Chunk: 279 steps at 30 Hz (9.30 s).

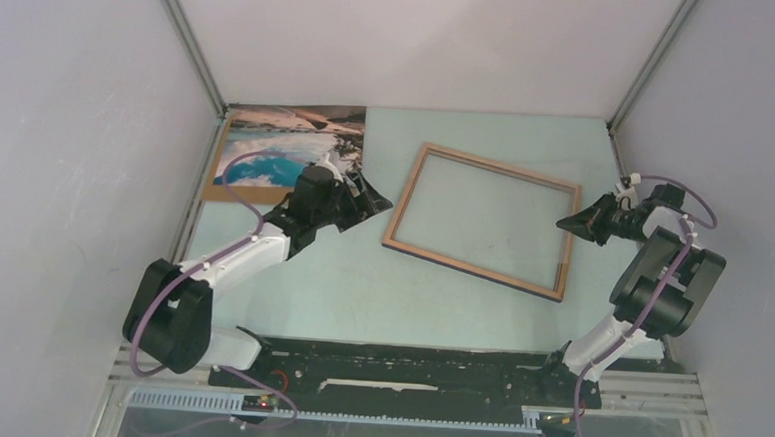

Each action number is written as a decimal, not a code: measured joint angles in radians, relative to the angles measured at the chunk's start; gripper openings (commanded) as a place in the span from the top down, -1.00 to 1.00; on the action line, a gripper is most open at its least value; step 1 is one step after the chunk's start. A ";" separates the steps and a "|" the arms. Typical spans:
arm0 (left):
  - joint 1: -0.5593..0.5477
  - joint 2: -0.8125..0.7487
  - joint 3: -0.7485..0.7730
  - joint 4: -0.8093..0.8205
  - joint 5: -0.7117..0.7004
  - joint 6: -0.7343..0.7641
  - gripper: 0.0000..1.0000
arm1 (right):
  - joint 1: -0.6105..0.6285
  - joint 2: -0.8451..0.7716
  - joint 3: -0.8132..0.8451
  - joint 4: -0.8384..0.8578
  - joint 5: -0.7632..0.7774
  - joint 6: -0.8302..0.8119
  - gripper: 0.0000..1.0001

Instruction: Put the photo into the frame

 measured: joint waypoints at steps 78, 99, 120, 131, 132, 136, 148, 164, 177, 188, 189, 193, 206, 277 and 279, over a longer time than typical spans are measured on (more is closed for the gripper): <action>-0.118 0.631 0.476 -0.247 -0.286 0.360 0.74 | 0.101 -0.116 -0.085 0.060 0.185 0.211 0.69; -0.066 0.224 0.288 -0.293 -0.236 0.339 -0.39 | 0.196 -0.223 -0.126 0.170 0.080 0.395 1.00; 0.025 0.130 0.245 -0.168 0.126 0.174 -0.49 | 0.351 -0.384 0.509 -0.414 0.306 0.216 1.00; 0.026 0.183 0.245 -0.100 0.191 0.093 -0.49 | 0.437 -0.306 0.928 -0.732 0.546 0.126 1.00; 0.026 0.186 0.245 -0.092 0.195 0.089 -0.48 | 0.447 -0.294 0.959 -0.753 0.565 0.122 1.00; 0.026 0.209 0.245 -0.056 0.217 0.065 -0.48 | 0.505 -0.256 1.064 -0.819 0.617 0.113 1.00; 0.034 0.307 0.222 0.269 0.348 -0.039 -0.49 | 0.626 -0.251 1.164 -0.868 0.587 0.100 1.00; 0.007 -0.119 -0.177 0.520 0.207 -0.218 -0.48 | 0.679 -0.285 1.028 -0.708 0.476 0.161 1.00; -0.100 -0.260 -0.281 0.402 -0.043 -0.463 -0.74 | 0.681 -0.330 0.882 -0.515 0.438 0.268 1.00; 0.043 0.253 -0.085 0.521 0.117 -0.380 -0.99 | 0.698 -0.335 0.872 -0.494 0.422 0.282 1.00; 0.042 0.303 -0.061 0.574 0.130 -0.391 -1.00 | 0.698 -0.336 0.872 -0.494 0.422 0.282 1.00; 0.039 0.444 -0.005 0.752 0.154 -0.432 -1.00 | 0.698 -0.339 0.872 -0.496 0.422 0.281 1.00; -0.019 0.694 0.117 1.089 0.166 -0.571 -1.00 | 0.698 -0.339 0.877 -0.511 0.427 0.279 1.00; 0.186 0.671 0.069 0.991 0.366 -0.559 0.00 | 0.135 -0.180 -0.168 0.262 -0.050 0.492 1.00; 0.186 0.674 0.089 0.977 0.366 -0.559 -0.01 | 0.137 -0.147 -0.171 0.309 -0.055 0.511 1.00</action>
